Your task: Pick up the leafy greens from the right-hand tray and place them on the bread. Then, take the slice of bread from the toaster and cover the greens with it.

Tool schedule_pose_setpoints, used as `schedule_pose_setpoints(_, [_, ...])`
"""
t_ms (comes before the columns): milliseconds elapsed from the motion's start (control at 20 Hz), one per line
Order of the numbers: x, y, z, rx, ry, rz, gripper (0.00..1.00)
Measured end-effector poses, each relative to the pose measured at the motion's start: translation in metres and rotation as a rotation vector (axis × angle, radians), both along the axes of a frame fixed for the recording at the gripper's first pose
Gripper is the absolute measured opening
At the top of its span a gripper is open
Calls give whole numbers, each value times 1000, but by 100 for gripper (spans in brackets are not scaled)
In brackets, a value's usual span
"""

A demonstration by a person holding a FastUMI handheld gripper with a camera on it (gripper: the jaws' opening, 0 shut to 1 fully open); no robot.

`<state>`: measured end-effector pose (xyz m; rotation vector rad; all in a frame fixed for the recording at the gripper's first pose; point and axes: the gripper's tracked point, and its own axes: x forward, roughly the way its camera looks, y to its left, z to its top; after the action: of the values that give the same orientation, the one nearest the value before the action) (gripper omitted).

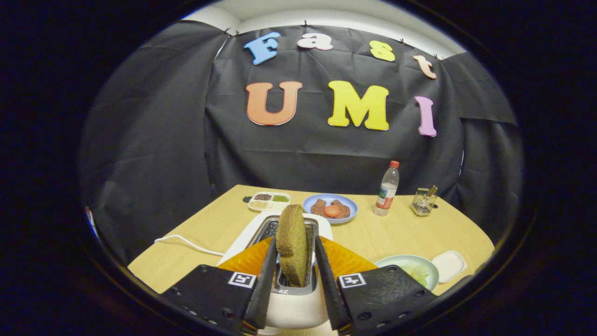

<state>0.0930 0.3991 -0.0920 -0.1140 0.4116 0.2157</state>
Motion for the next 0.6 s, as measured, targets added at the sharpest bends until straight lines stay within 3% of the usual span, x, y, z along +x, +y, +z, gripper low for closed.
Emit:
schedule_pose_setpoints(250, [7,0,-1,19,10,-2,12])
schedule_pose_setpoints(350, [4,0,11,47,4,10,12])
schedule_pose_setpoints(400, [4,1,17,70,-11,19,6])
schedule_pose_setpoints(600, [-7,5,53,119,-72,68,5])
